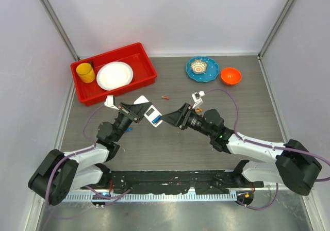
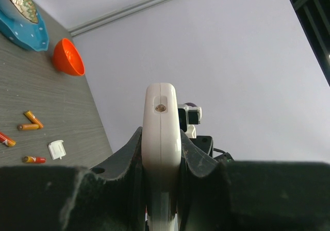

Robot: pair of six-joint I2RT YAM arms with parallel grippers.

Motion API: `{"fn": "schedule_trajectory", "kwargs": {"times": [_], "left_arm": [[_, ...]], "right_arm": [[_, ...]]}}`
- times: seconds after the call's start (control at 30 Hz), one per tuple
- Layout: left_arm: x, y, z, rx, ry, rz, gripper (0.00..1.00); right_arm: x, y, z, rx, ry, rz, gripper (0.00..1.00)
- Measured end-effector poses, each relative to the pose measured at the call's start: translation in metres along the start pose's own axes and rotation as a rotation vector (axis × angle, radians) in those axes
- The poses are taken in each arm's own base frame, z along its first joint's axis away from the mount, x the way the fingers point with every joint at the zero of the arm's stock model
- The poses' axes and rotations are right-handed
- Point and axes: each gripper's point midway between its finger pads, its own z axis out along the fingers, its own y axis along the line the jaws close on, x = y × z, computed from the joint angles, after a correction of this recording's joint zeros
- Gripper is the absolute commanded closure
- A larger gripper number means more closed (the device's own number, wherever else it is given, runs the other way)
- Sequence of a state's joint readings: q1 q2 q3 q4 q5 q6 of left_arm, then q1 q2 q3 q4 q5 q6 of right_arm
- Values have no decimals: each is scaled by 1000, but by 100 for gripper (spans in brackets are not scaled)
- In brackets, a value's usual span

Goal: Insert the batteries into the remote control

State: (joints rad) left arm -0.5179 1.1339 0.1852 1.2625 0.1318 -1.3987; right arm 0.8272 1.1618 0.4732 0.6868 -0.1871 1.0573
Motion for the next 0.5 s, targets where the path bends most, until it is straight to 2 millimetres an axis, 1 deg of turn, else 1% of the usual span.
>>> {"fn": "schedule_trajectory", "kwargs": {"times": [0.17, 0.4, 0.5], "left_arm": [[0, -1, 1, 0, 0, -4, 100], [0, -1, 1, 0, 0, -7, 100], [0, -1, 1, 0, 0, -7, 100]], "right_arm": [[3, -6, 6, 19, 18, 5, 41], [1, -2, 10, 8, 16, 2, 44], [0, -1, 12, 6, 17, 1, 47]]}}
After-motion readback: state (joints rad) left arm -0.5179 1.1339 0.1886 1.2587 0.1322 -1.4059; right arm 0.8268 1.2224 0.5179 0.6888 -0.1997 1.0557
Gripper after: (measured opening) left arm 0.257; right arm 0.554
